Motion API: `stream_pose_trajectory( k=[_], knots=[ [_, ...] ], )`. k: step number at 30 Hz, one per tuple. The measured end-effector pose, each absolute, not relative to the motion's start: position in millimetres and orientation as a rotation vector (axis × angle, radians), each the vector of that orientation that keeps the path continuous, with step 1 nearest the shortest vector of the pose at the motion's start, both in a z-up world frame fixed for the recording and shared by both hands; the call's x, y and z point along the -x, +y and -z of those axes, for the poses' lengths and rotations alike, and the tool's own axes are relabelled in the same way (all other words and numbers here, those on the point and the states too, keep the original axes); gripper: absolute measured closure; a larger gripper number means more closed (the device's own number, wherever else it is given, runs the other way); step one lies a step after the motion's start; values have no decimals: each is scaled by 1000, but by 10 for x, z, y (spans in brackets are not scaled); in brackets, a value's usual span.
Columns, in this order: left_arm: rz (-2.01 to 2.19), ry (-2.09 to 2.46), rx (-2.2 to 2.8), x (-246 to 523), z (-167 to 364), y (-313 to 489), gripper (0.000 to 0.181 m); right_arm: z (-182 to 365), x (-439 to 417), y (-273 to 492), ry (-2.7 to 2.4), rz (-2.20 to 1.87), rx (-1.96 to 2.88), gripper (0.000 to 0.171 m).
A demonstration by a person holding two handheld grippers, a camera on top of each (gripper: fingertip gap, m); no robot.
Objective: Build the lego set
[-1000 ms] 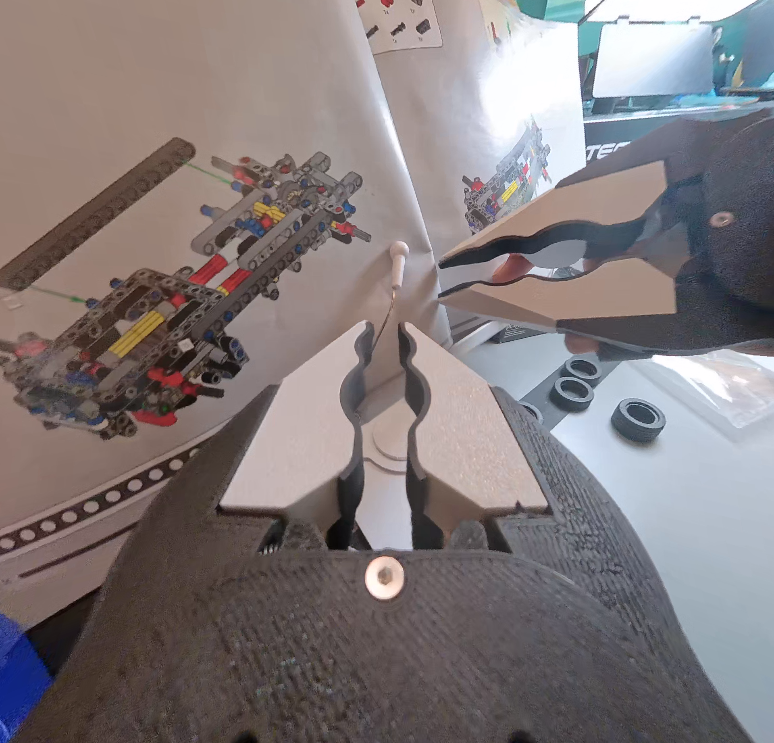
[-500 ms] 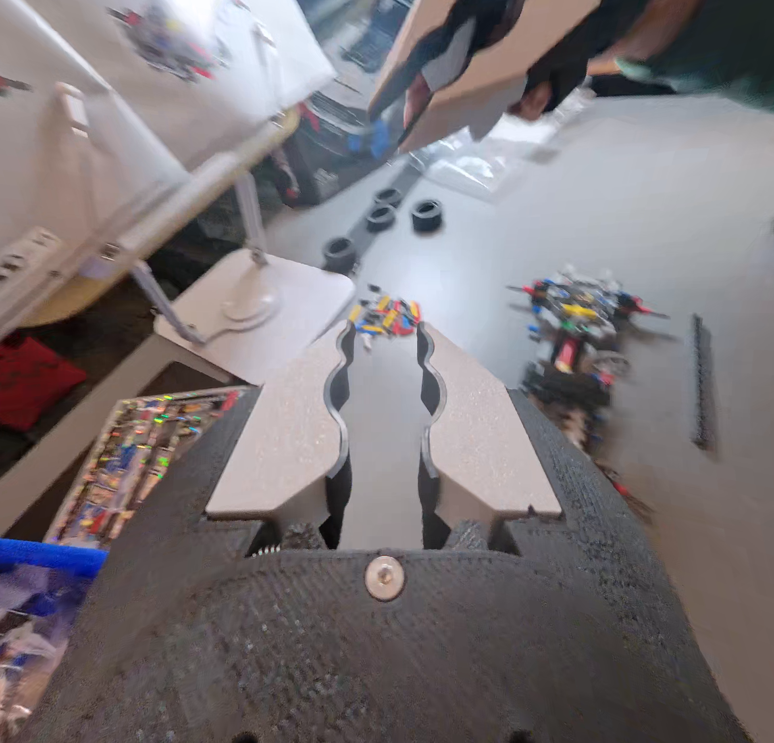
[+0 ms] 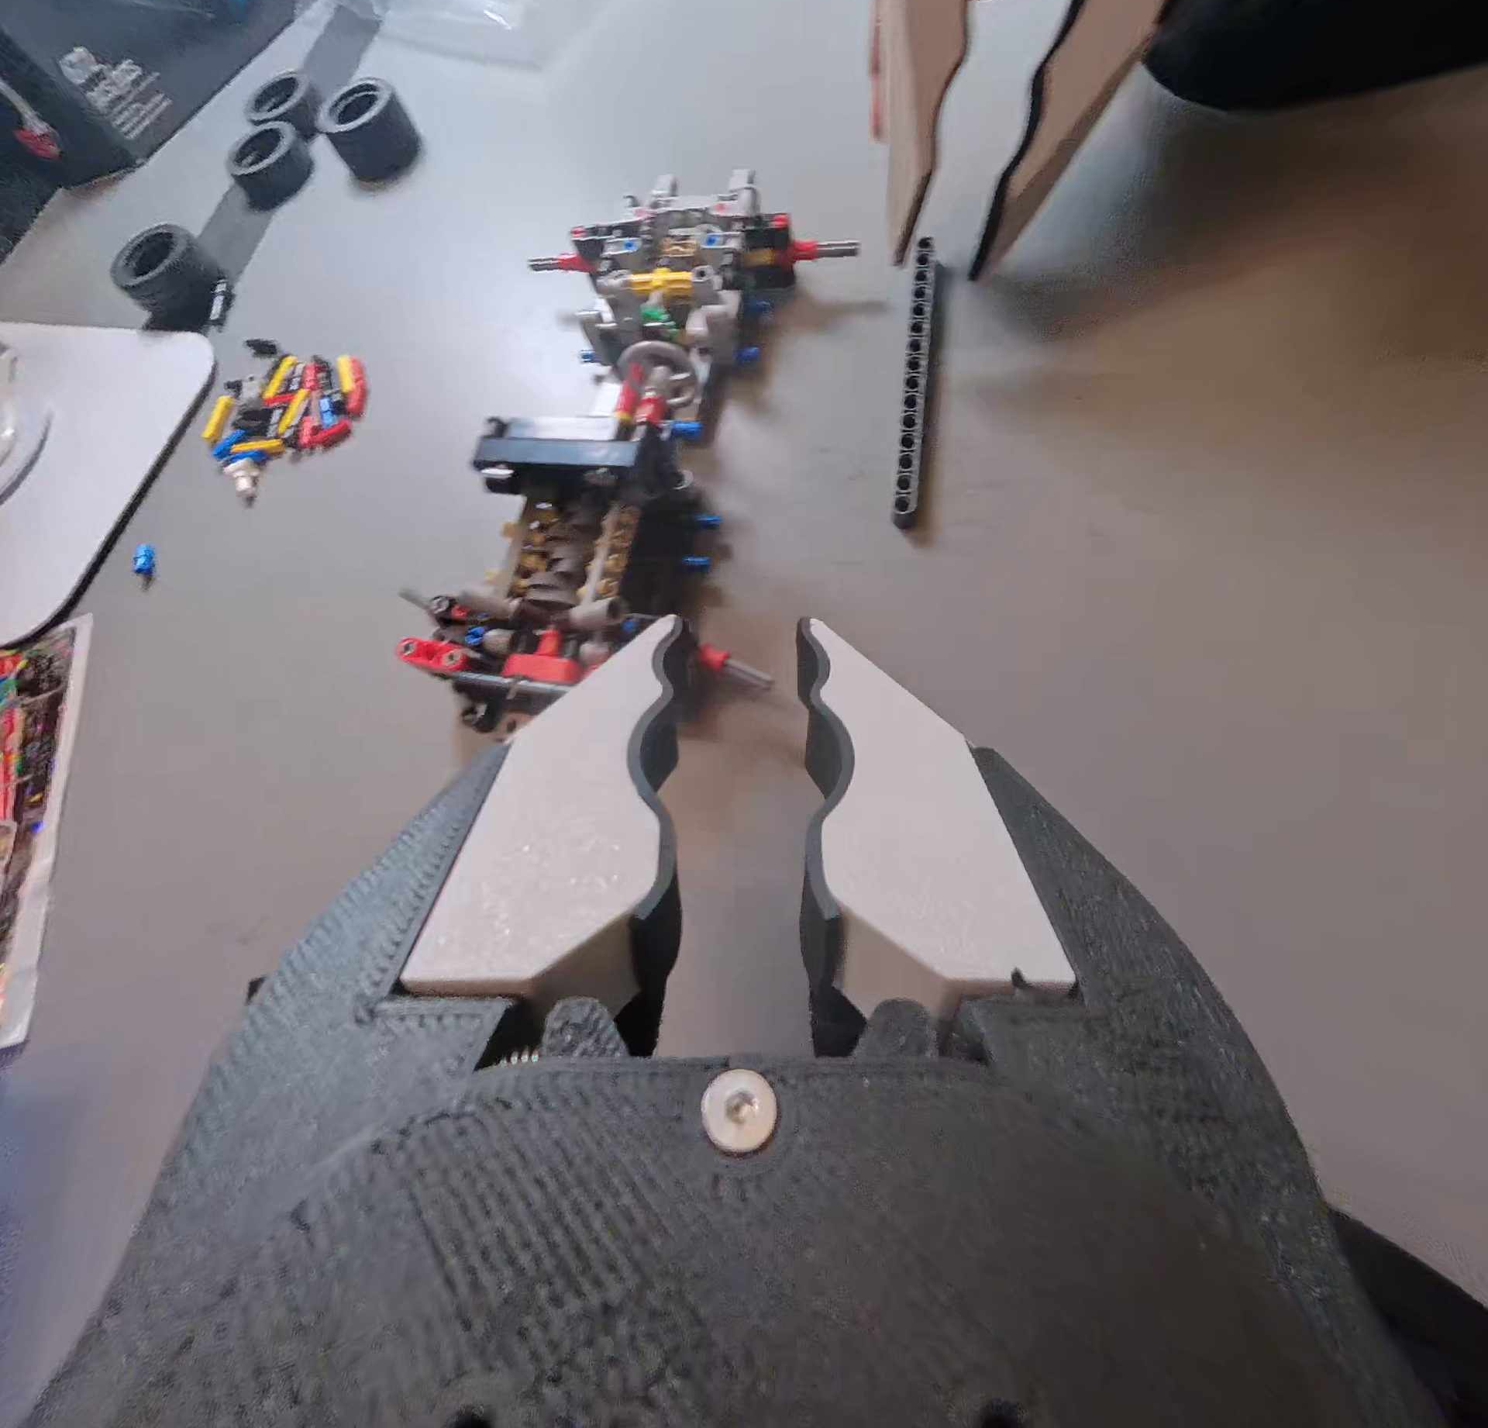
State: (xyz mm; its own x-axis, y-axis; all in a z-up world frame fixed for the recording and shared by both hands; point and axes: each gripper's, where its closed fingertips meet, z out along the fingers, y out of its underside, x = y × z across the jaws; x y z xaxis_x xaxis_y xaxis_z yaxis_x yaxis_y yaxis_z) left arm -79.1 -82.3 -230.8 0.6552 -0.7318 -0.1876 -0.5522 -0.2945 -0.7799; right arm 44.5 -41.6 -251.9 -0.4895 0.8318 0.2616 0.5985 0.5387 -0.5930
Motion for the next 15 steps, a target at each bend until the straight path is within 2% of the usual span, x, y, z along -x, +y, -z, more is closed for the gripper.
stream_pose_trajectory(
  k=[1,5,9,15],
  knots=[
    [255,1022,1980,714,2332,-861,157,2555,-442,-398,-2263,-572,1169,152],
    [247,1055,1966,522,2470,-913,162,2669,-429,-359,-2285,-554,1227,154],
    [242,1073,1961,422,2545,-901,167,2724,-398,-436,-2290,-578,1226,165],
    [269,1097,1972,348,2641,-908,166,2657,-250,-502,-2203,-564,1096,166]
  ],
)
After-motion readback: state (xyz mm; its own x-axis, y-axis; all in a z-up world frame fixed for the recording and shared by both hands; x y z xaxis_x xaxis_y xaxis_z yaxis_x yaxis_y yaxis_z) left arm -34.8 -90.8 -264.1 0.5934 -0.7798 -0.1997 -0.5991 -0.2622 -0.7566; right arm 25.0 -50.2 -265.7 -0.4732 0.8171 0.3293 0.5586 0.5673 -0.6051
